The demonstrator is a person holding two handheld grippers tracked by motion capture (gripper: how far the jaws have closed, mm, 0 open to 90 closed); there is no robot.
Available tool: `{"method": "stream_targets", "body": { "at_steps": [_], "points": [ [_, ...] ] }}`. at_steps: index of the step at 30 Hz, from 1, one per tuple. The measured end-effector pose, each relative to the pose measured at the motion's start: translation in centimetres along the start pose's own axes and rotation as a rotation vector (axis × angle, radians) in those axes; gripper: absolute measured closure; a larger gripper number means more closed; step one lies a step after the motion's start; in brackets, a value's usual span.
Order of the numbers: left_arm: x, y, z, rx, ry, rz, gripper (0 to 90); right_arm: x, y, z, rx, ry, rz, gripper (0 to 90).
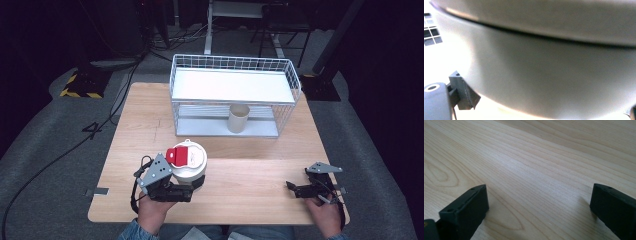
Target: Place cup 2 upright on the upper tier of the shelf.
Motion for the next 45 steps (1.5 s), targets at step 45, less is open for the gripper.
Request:
{"method": "stream_targets", "body": {
  "at_steps": [45],
  "points": [
    [10.9,-2.3,-2.2,-0.009,0.002,0.022,10.0,0.1,0.0,-0.1,0.001,0.004,0.004,2.9]
  ]
}}
Point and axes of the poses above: each handheld gripper's, and its own axes: y roughly backward along the jaws, x roughly out of its top, z roughly to its right, the point moved 6 cm from there along -y, roughly forward along the jaws, and after that the axes turned 8 degrees about -z, right-handed, at the moved point
